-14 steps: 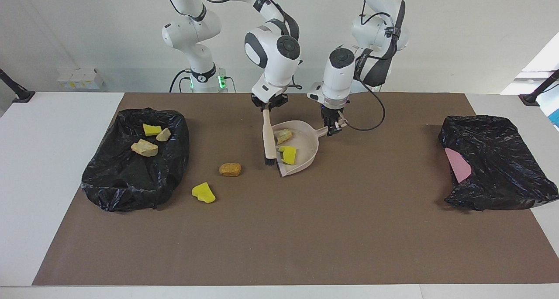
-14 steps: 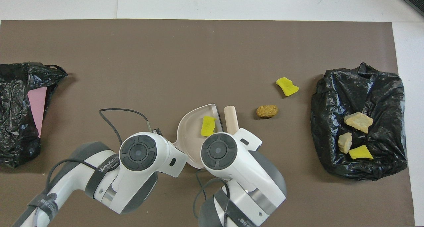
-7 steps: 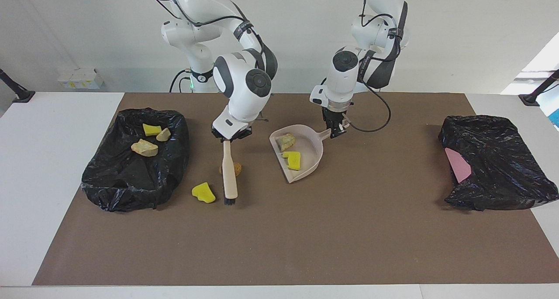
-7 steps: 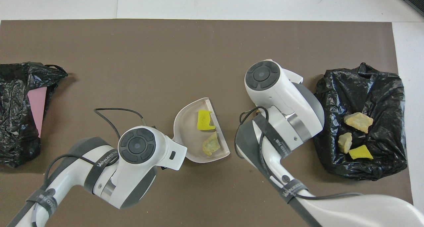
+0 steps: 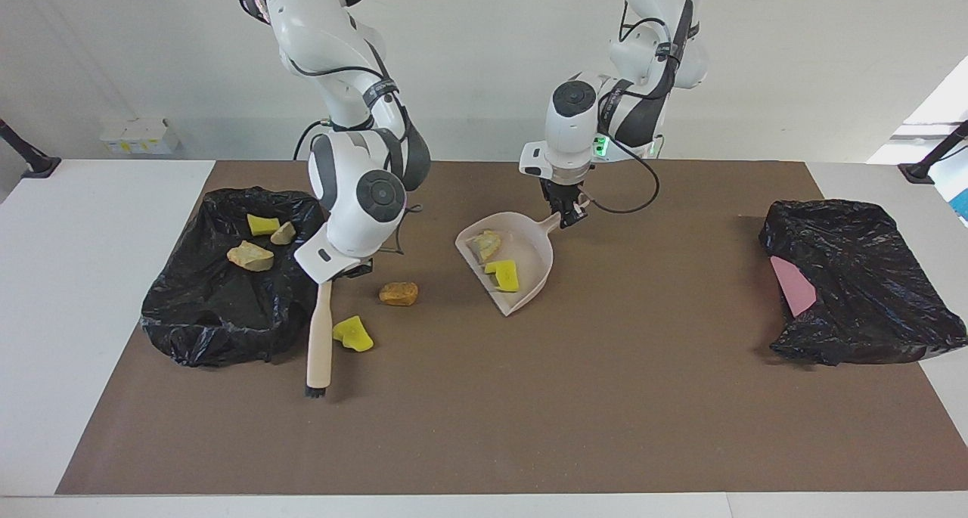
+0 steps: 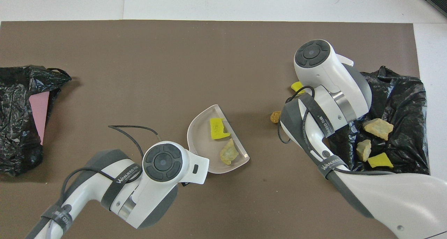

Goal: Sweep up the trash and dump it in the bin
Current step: 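Reach the brush toward the far sponges with the right gripper, then sweep the far sponges into the dustpan with the right gripper's brush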

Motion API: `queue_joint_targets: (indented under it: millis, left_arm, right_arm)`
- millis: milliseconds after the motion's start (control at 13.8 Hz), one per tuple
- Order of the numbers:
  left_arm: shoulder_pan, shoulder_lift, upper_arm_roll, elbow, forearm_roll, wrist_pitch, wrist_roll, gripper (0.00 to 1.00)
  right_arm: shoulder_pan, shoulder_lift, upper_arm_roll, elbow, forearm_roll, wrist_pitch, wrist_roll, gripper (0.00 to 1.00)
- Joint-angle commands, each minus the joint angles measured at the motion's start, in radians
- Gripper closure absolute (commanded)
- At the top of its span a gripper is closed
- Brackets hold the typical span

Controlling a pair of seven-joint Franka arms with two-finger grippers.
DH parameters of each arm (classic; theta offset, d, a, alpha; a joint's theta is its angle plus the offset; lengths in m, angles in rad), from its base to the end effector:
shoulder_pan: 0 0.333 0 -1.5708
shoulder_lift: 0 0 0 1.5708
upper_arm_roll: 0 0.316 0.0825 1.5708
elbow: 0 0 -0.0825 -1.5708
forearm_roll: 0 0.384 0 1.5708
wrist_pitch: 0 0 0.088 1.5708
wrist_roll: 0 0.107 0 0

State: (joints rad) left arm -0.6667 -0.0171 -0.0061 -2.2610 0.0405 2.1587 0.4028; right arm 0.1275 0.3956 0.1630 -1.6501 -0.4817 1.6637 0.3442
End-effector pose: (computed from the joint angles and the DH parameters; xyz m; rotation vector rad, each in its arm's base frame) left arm 0.3978 -0.3149 0.3614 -2.6391 1.6171 0.1239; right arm 0.6130 0.1252 0.3685 2.6277 0.1096 -0.3012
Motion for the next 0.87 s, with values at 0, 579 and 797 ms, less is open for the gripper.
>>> queue_joint_targets:
  millis: [0, 579, 797]
  left_arm:
    - [-0.025, -0.004, 0.008, 0.012, 0.009, -0.037, -0.022, 1.00]
    - [-0.036, -0.018, 0.005, -0.005, 0.010, -0.046, 0.045, 1.00]
    - [-0.033, -0.018, 0.005, -0.008, 0.010, -0.040, 0.048, 1.00]
  right_arm:
    - [-0.008, -0.044, 0.019, -0.114, -0.003, 0.014, -0.033, 1.00]
    - [0.133, -0.155, 0.024, -0.293, 0.195, 0.093, -0.152, 1.00]
    - [0.223, -0.172, 0.024, -0.295, 0.290, 0.091, -0.140, 1.00]
